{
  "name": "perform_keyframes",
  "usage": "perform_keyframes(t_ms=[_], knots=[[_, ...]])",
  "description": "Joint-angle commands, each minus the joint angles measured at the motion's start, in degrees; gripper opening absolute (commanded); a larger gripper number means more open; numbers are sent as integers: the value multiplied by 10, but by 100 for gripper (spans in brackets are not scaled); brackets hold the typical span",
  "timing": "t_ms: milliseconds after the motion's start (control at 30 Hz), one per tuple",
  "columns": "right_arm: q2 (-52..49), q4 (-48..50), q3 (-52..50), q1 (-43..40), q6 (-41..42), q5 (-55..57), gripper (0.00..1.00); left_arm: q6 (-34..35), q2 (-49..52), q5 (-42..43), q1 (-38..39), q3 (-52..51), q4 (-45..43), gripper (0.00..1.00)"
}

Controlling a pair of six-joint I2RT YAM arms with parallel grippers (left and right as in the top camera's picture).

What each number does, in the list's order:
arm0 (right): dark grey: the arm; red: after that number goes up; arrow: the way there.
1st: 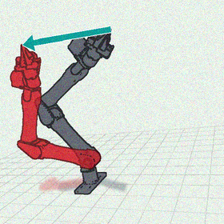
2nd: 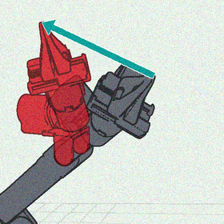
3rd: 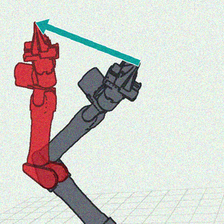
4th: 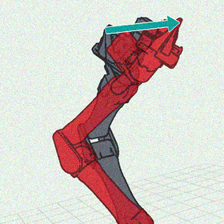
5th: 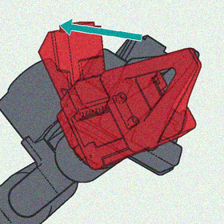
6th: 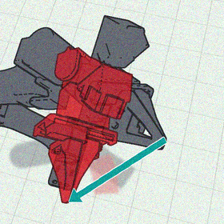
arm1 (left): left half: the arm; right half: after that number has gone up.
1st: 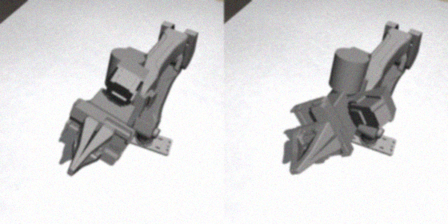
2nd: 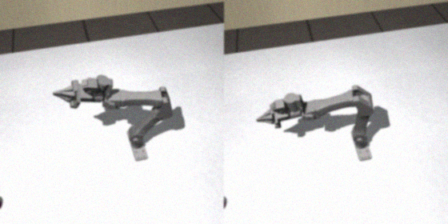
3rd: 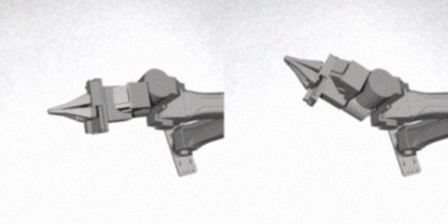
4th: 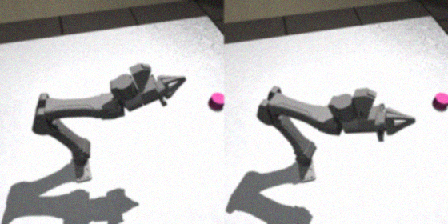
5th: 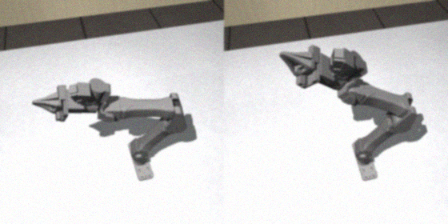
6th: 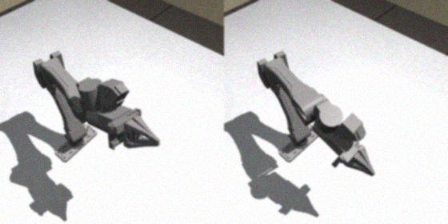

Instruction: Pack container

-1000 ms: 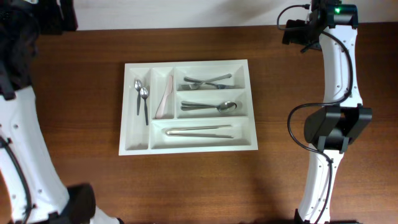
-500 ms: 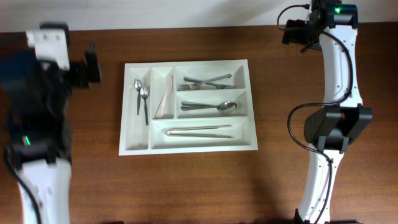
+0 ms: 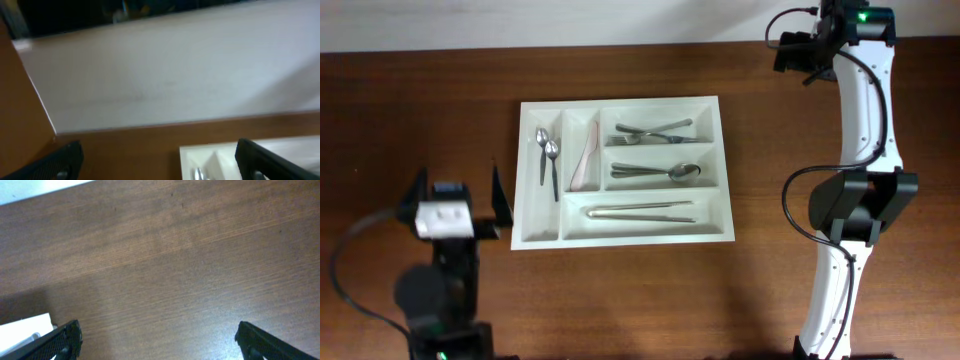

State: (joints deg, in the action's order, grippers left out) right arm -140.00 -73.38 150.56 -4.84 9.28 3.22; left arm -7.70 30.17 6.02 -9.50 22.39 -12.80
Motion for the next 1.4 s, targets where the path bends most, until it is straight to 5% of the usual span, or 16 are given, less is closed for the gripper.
perform_keyframes(t_ms=[0,233,833,1367], knots=[[0,-1,-1,3,7,9,99,18,-73,2,0,-78,-30,99],[0,-1,-1,3,7,9,99,26,-180,2,0,-167,-42,99],[0,-1,-1,3,7,9,99,26,-296,-87,30,-219,141,99],[0,-1,-1,3,7,9,99,-24,-299,-89,28,-219,176,99]])
